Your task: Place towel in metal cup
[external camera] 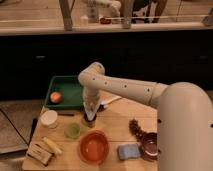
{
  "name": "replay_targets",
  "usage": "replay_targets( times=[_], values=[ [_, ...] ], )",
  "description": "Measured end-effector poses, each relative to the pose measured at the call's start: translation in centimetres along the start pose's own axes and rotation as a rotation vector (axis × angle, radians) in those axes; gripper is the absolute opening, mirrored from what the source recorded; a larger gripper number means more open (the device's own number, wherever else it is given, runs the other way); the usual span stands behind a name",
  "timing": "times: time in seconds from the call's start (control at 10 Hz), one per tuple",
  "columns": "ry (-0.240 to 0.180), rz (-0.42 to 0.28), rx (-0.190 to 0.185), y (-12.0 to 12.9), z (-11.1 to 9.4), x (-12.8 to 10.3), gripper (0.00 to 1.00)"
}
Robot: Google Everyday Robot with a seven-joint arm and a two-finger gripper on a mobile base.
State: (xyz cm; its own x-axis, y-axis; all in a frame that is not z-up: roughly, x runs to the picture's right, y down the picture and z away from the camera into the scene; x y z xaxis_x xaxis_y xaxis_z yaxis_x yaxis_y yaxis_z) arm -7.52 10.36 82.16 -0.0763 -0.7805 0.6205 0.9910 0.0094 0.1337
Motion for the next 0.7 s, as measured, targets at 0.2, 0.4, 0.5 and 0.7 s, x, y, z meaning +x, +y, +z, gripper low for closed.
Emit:
replay_targets(
  times=[0.2,0.4,0.5,0.7],
  values=[
    [-0.005,0.001,-0.004,-0.1,-0.4,-0.2,0.00],
    [-0.013,0.001,-0.009,-0.2,-0.8,-0.5,0.00],
    [-0.021,0.000,-0.011,-0.5,-1.1,-0.7,0.00],
    [-0.036,-0.006,-0.013,-0.7,-1.5,-1.4,0.00]
  ],
)
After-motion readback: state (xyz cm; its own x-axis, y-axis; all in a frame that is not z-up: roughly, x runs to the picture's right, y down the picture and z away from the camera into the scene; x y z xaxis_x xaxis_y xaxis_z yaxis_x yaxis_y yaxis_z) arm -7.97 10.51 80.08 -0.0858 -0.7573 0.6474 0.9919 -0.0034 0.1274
